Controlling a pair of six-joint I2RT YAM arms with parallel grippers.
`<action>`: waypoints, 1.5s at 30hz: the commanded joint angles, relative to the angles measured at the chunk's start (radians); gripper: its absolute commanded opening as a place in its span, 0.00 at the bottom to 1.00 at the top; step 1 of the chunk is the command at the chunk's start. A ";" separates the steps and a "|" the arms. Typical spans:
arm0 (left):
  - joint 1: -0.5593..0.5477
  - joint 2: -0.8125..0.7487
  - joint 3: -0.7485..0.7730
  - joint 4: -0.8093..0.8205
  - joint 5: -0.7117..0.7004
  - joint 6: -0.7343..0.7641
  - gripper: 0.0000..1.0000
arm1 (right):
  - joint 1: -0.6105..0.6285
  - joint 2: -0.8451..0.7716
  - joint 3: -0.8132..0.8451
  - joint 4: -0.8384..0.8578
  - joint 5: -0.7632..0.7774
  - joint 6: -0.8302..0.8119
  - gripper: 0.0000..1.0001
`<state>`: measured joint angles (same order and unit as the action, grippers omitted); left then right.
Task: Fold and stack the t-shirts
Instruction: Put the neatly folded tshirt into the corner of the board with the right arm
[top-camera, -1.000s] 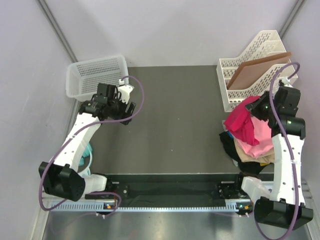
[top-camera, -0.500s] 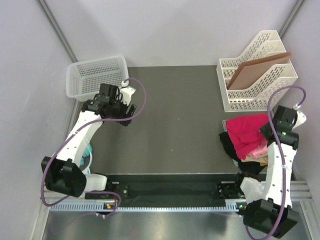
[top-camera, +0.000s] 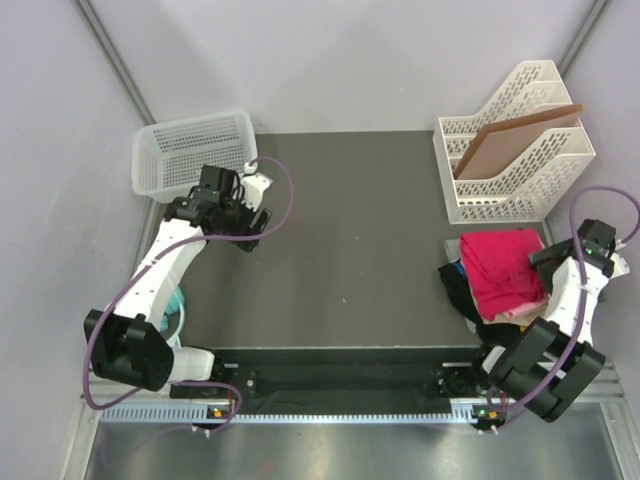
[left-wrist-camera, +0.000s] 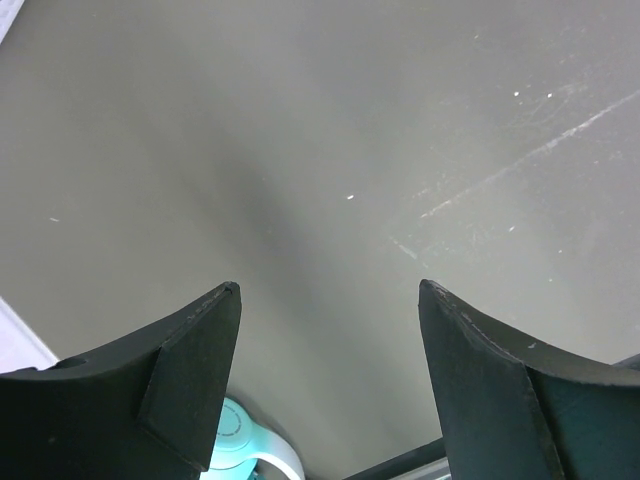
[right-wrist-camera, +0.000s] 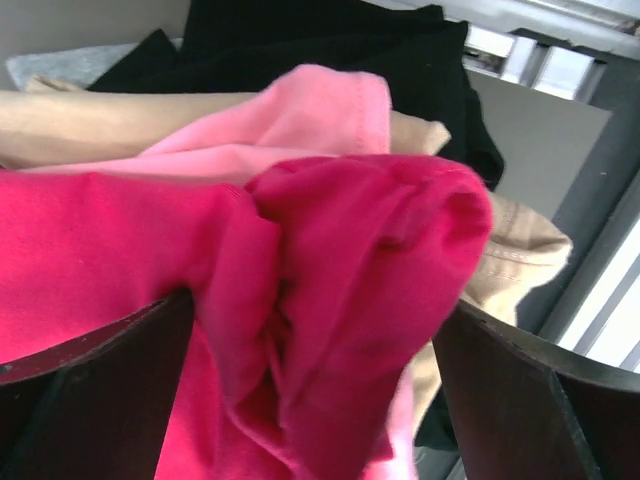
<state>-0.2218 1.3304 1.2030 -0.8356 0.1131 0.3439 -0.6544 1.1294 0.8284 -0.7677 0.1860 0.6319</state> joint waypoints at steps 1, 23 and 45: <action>0.007 -0.046 0.000 0.007 -0.029 0.033 0.77 | -0.014 0.007 0.090 0.010 -0.045 -0.001 1.00; 0.009 -0.060 -0.023 -0.010 -0.066 0.010 0.76 | 0.217 -0.083 0.212 0.019 -0.172 0.005 1.00; 0.019 -0.047 -0.036 0.044 -0.141 -0.043 0.67 | 0.387 -0.184 0.187 0.246 -0.284 -0.011 1.00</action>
<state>-0.2134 1.2938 1.1500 -0.8349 -0.0013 0.3340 -0.4248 0.9848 0.9192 -0.6888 0.0189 0.6304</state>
